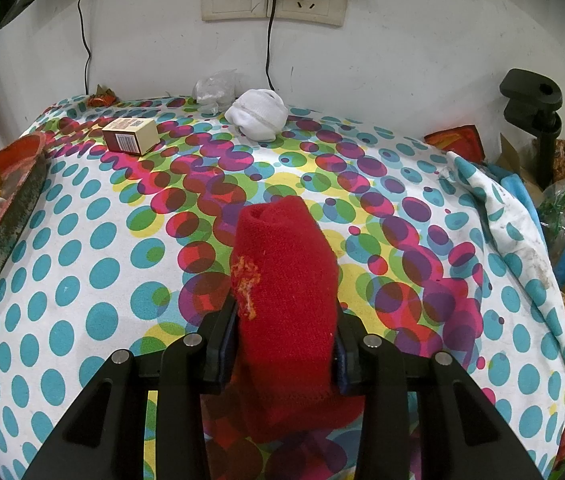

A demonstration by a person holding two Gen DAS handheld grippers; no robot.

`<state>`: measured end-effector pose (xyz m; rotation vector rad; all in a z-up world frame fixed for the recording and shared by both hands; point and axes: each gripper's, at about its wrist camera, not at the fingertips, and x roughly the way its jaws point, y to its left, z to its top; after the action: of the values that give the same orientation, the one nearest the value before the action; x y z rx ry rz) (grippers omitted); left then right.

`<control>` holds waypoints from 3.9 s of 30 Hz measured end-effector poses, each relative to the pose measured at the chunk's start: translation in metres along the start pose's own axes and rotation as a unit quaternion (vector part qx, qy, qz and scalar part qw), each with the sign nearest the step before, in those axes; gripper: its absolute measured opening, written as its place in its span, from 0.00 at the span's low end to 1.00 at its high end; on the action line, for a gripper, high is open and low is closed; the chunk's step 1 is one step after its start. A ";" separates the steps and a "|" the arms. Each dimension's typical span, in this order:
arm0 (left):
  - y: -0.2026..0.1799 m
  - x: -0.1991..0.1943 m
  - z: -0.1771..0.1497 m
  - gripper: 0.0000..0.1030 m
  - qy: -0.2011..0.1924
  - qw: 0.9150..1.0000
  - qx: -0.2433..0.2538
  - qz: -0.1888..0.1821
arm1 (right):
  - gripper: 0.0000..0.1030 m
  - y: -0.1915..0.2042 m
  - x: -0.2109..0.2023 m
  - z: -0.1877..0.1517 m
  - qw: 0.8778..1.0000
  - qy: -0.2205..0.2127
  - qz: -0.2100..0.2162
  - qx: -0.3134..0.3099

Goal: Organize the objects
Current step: 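Withdraw the left gripper from the tray, then carry the red sock with the right gripper over the red tray, then lower the red sock into the tray and open the right gripper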

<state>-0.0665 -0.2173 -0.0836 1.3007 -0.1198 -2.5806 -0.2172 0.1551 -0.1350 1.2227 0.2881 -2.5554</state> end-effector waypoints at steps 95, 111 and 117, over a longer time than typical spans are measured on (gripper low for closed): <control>0.068 -0.079 -0.112 0.55 -0.052 0.992 -0.112 -0.004 | 0.29 0.218 -0.104 0.023 0.986 -0.038 0.109 -0.123; 0.073 -0.073 -0.114 0.55 -0.038 0.992 -0.121 0.003 | 0.30 0.276 -0.098 0.015 0.977 -0.009 0.161 -0.143; 0.075 -0.071 -0.115 0.55 -0.035 0.991 -0.125 0.015 | 0.30 0.292 -0.087 0.015 0.976 -0.001 0.166 -0.141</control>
<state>0.0794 -0.2672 -0.0831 1.1088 0.1659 -2.5184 -0.0755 -0.1082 -0.0727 1.0602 0.3945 -2.1453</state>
